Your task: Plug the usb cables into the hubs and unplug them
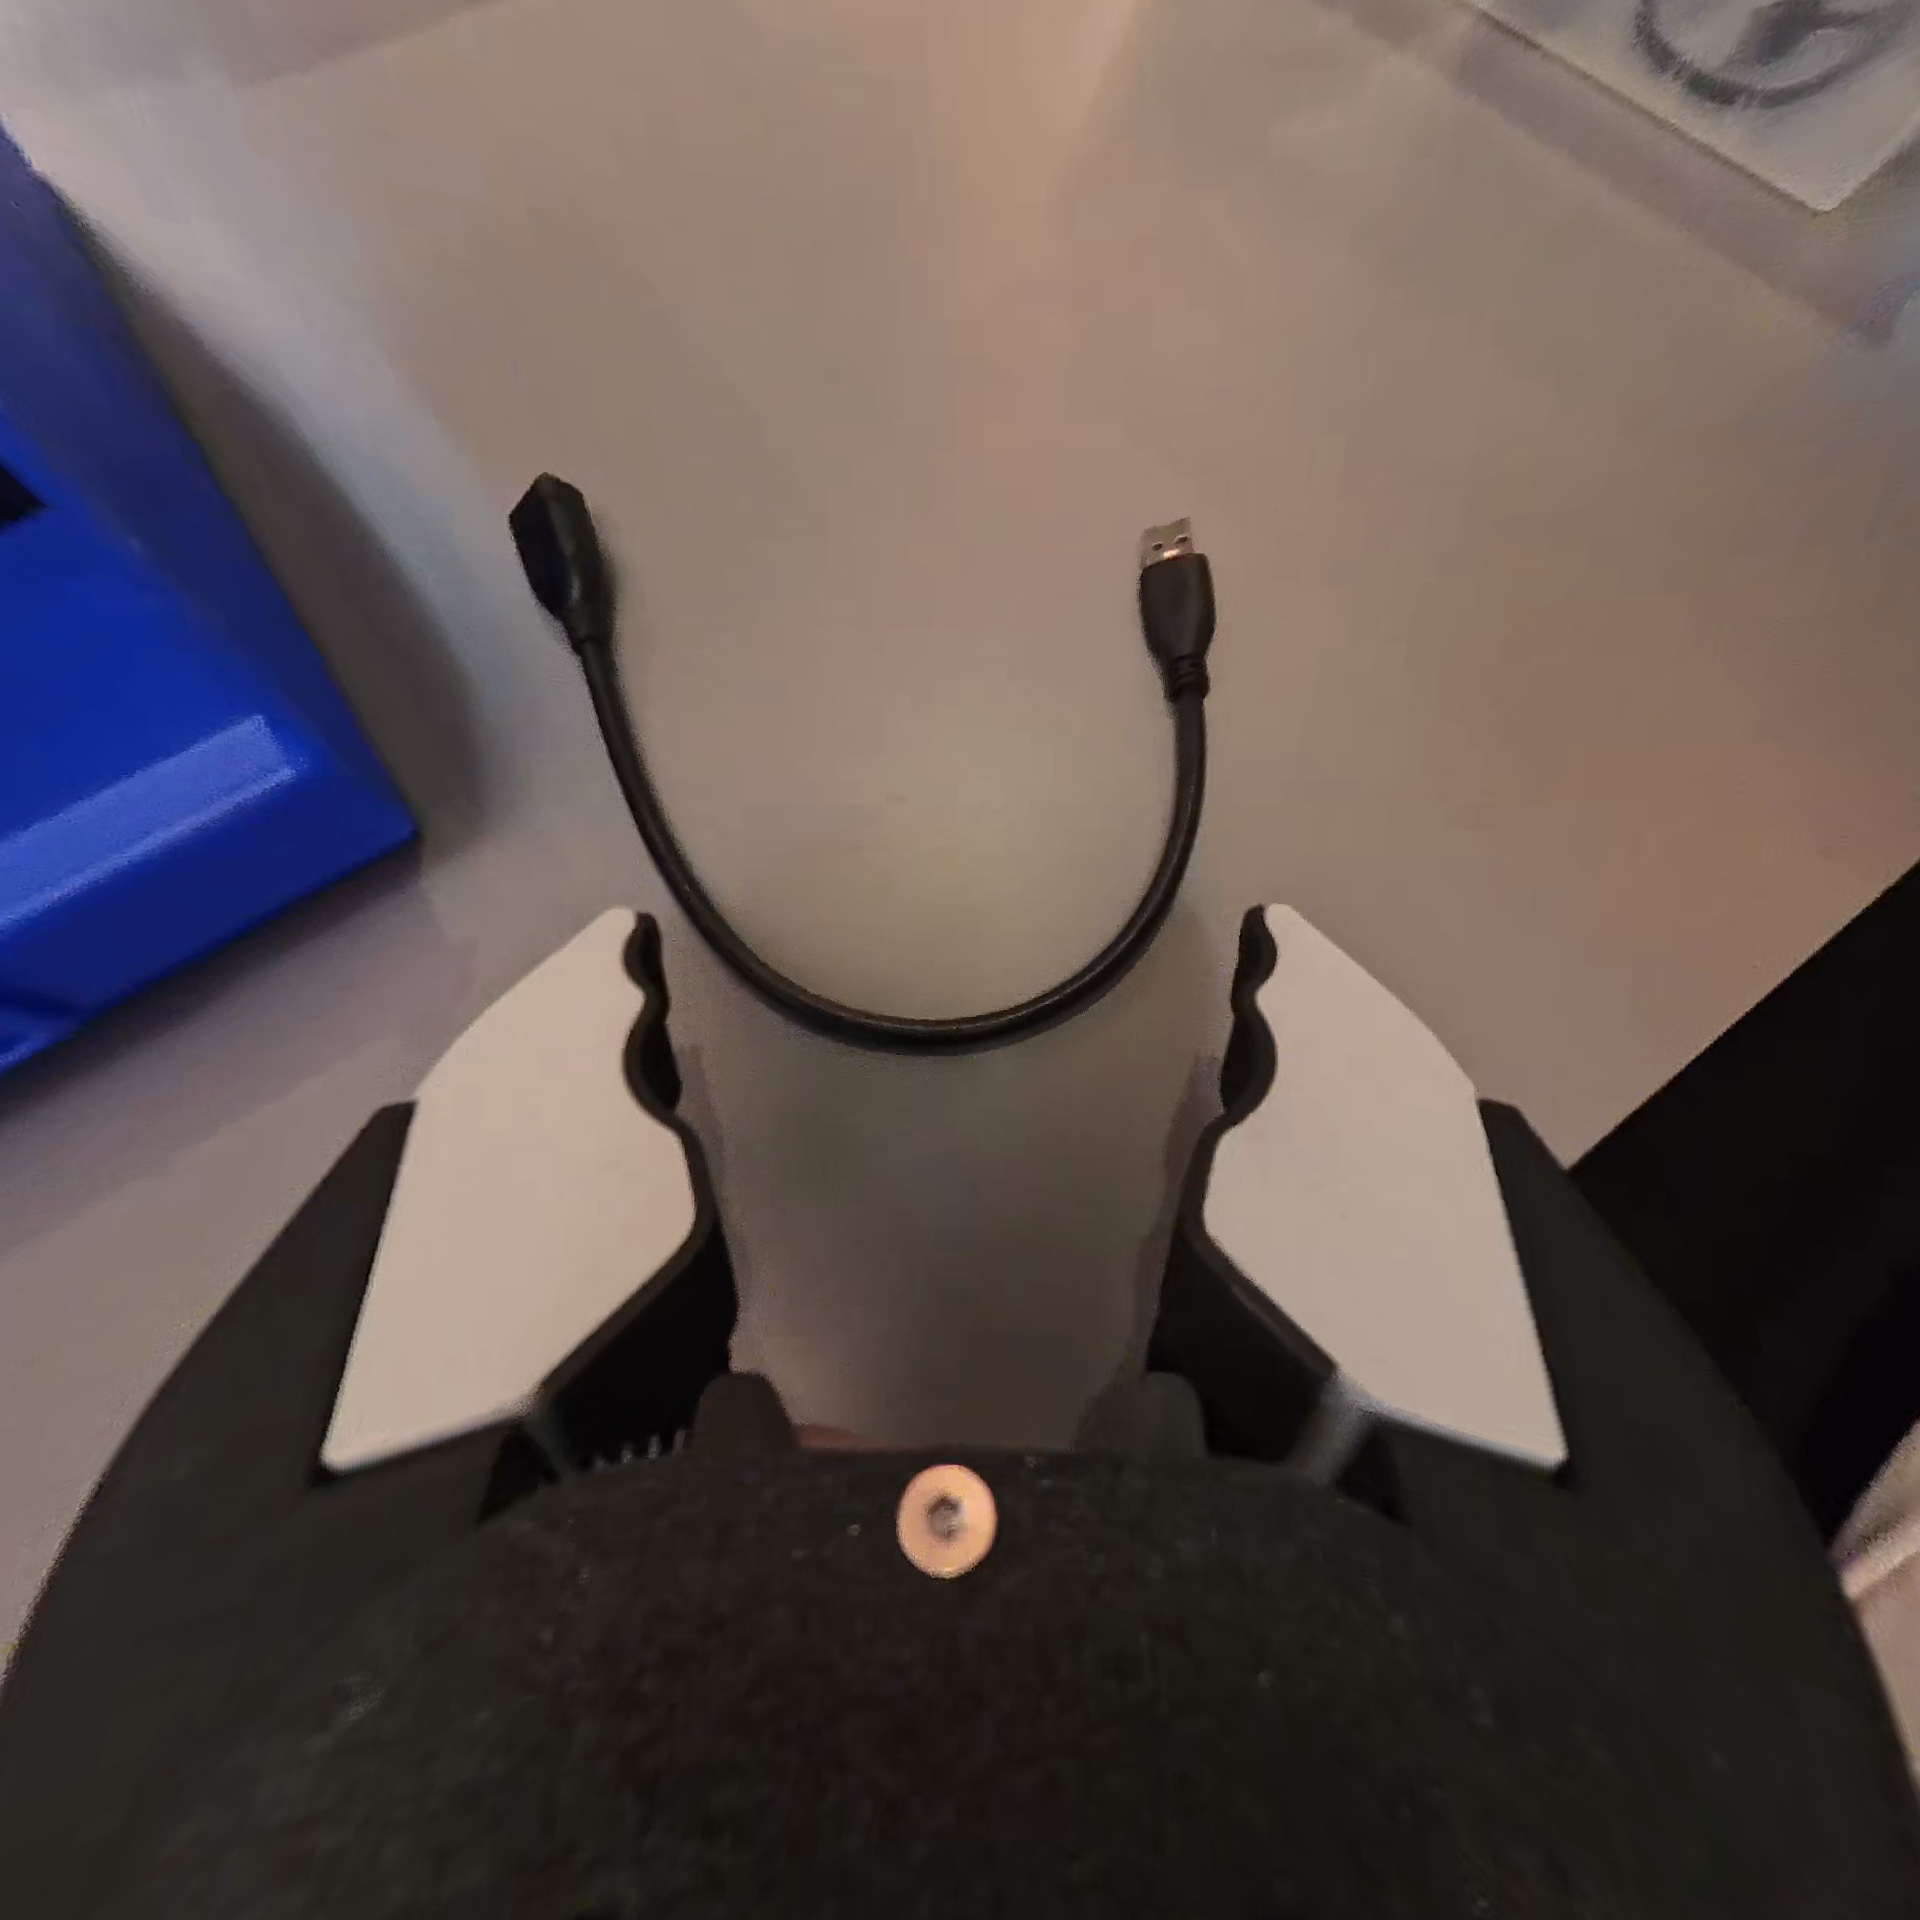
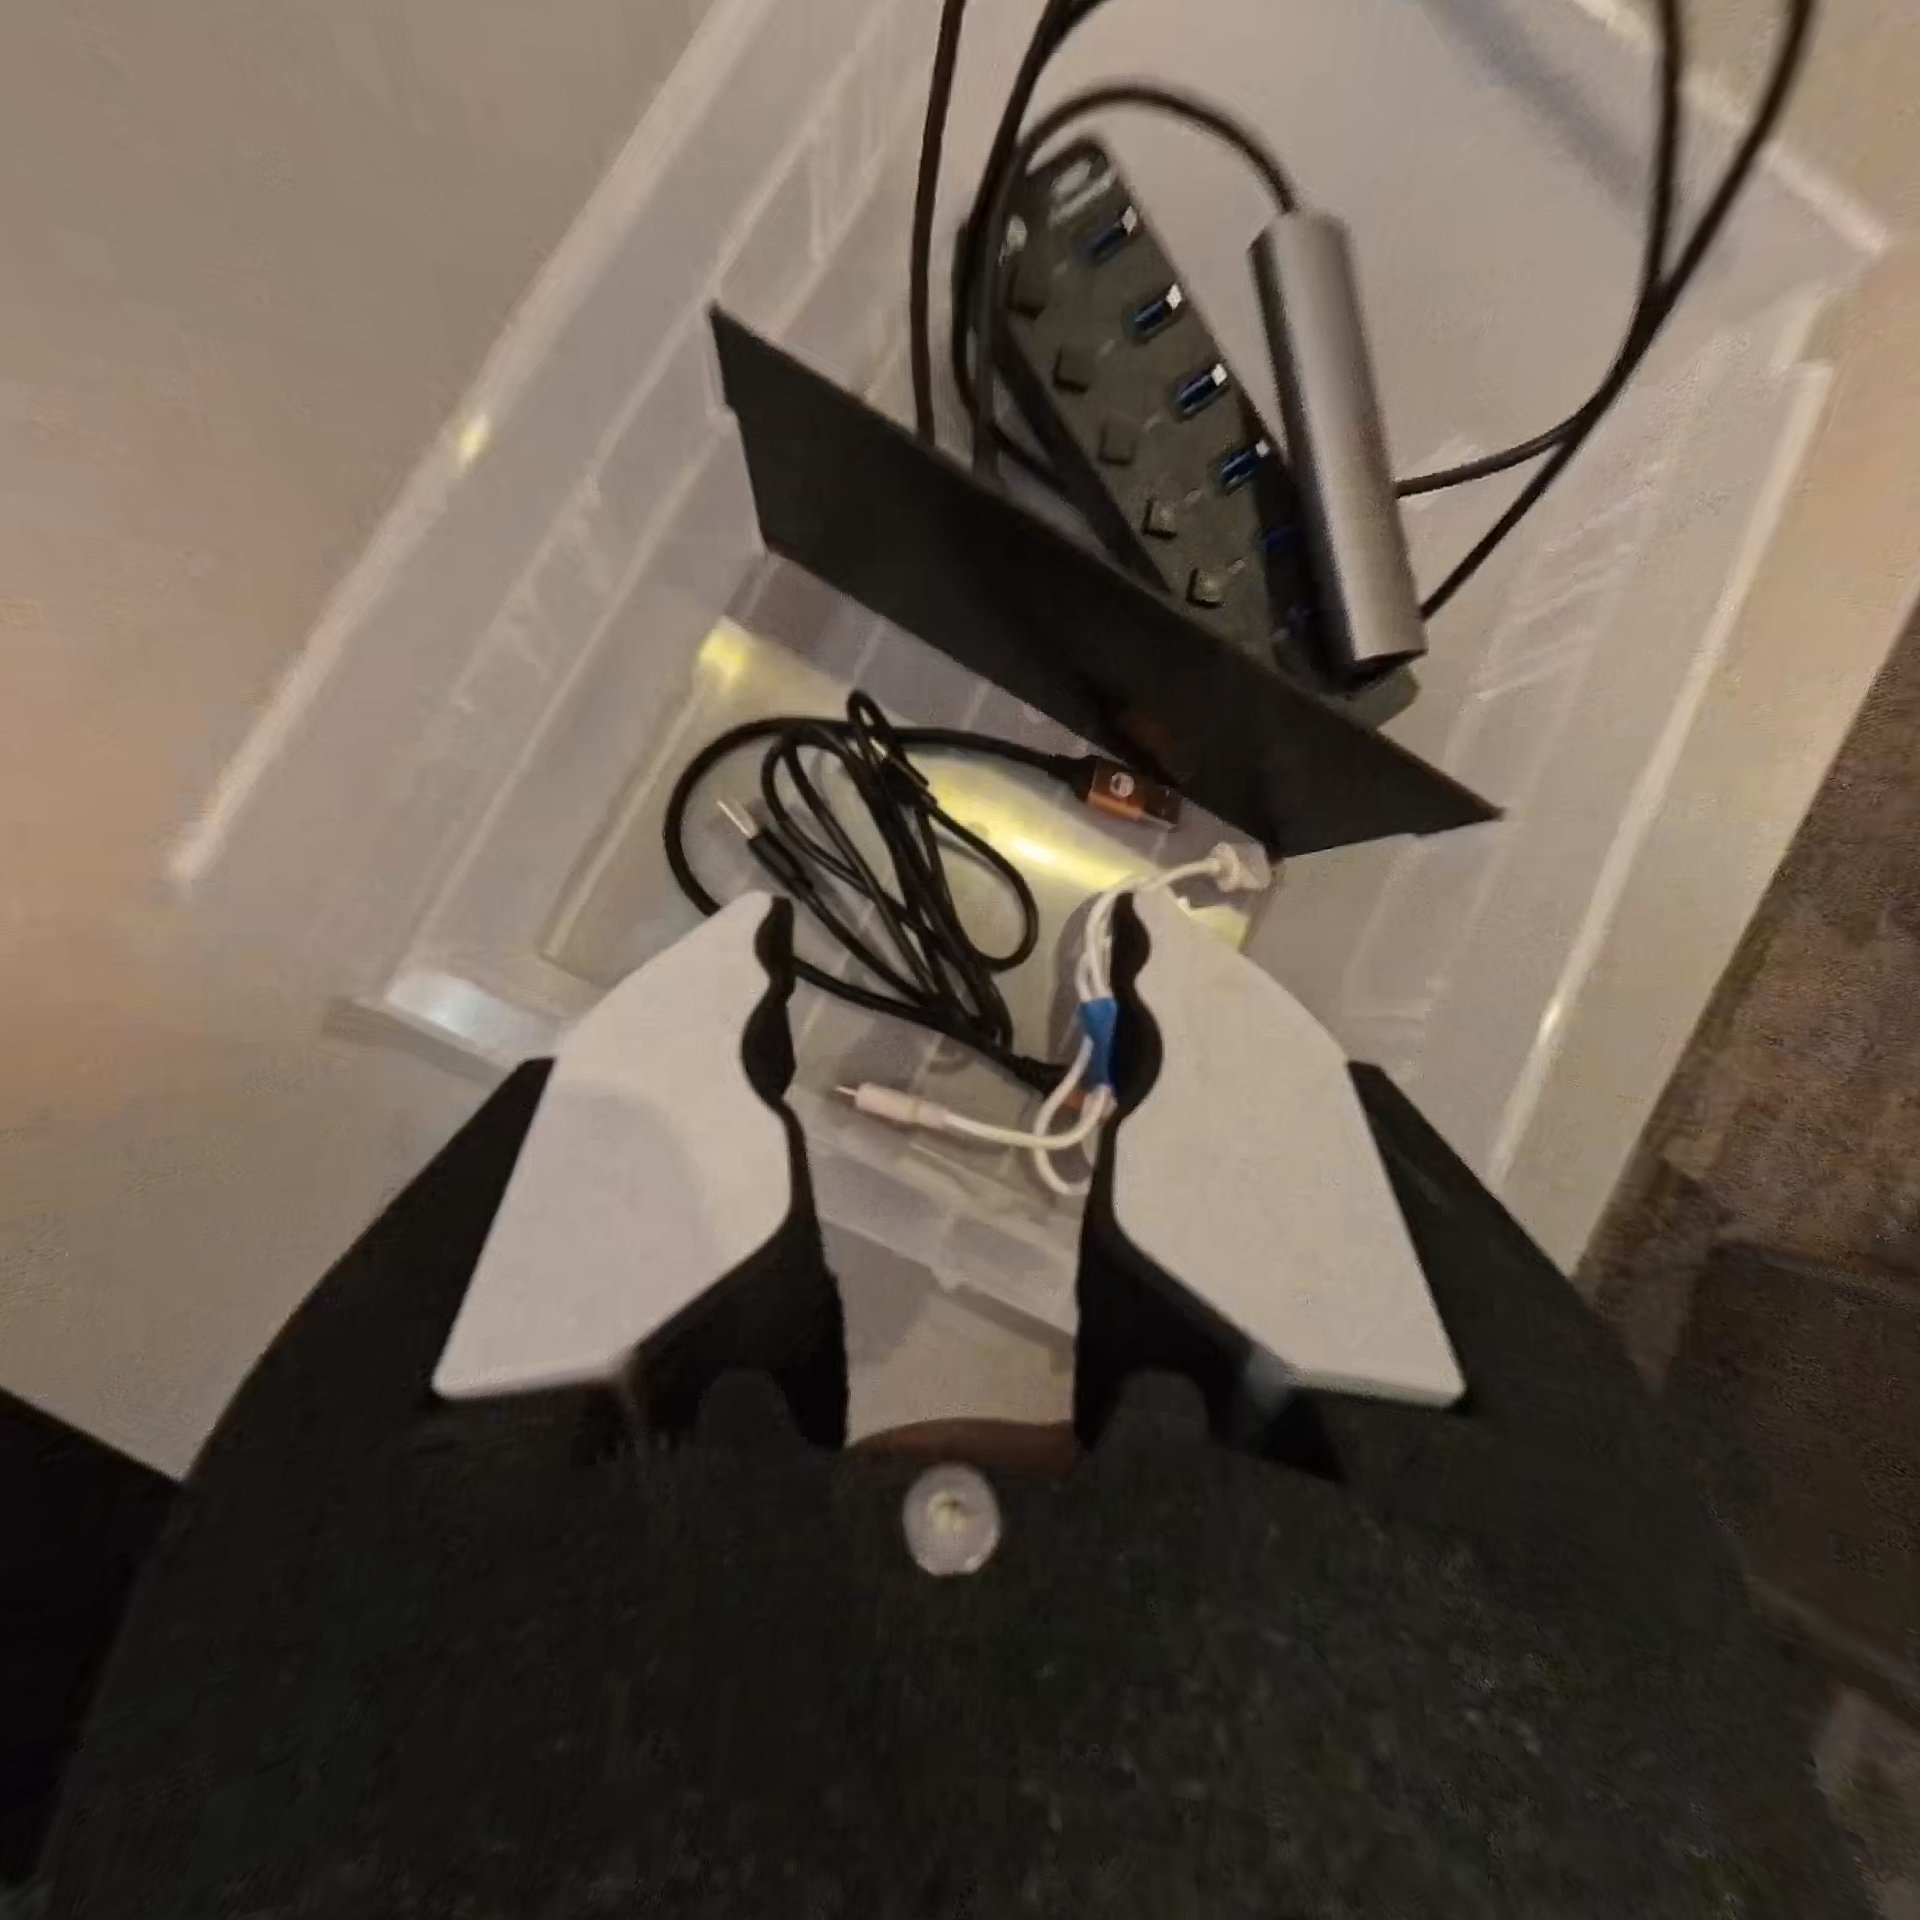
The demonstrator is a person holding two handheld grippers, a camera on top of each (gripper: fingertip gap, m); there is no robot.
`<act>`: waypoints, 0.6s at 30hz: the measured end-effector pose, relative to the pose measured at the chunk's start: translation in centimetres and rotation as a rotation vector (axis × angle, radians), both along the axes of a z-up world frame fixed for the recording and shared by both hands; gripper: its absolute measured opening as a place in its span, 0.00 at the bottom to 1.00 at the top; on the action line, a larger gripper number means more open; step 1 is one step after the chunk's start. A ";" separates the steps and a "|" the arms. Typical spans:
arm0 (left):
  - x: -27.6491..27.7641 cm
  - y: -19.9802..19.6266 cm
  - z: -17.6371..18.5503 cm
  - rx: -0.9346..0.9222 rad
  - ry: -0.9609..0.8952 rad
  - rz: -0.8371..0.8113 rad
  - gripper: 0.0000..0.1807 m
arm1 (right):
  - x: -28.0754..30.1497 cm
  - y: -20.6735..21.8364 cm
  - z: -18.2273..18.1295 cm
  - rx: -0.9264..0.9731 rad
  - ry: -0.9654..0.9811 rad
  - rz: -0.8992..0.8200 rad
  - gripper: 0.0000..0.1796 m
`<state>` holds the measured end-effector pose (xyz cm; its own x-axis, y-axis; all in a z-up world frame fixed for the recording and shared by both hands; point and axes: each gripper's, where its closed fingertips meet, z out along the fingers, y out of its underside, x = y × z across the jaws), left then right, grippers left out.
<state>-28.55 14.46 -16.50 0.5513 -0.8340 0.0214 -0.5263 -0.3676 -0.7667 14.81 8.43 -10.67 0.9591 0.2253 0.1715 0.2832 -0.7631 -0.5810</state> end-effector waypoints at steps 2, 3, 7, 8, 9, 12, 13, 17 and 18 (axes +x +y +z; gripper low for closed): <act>-0.2 0.5 -0.1 -0.004 0.009 0.028 0.58 | -1.7 -1.0 2.3 0.166 0.104 -0.079 0.29; -0.2 0.8 -0.3 -0.004 0.022 0.034 0.59 | -3.6 -1.5 3.4 0.261 0.180 -0.080 0.28; 0.4 0.8 -1.9 -0.060 0.077 -0.006 0.62 | -16.2 -4.6 5.0 0.494 0.619 0.178 0.23; 0.6 0.8 -2.3 -0.083 0.086 -0.016 0.62 | -19.0 -5.5 4.7 0.490 0.715 0.250 0.22; 0.6 0.8 -2.7 -0.100 0.101 -0.027 0.61 | -21.2 -6.1 4.4 0.482 0.781 0.300 0.21; 0.7 1.0 -3.4 -0.072 0.154 -0.062 0.56 | -25.0 -6.8 3.7 0.455 0.882 0.391 0.20; 0.8 1.0 -3.3 -0.073 0.159 -0.071 0.56 | -25.9 -6.7 3.3 0.425 0.884 0.420 0.21; 0.8 1.1 -3.2 -0.073 0.165 -0.091 0.47 | -27.9 -6.0 0.7 0.329 0.704 0.530 0.22; 0.9 1.0 -3.1 -0.071 0.165 -0.104 0.44 | -28.2 -5.5 -0.1 0.307 0.629 0.563 0.23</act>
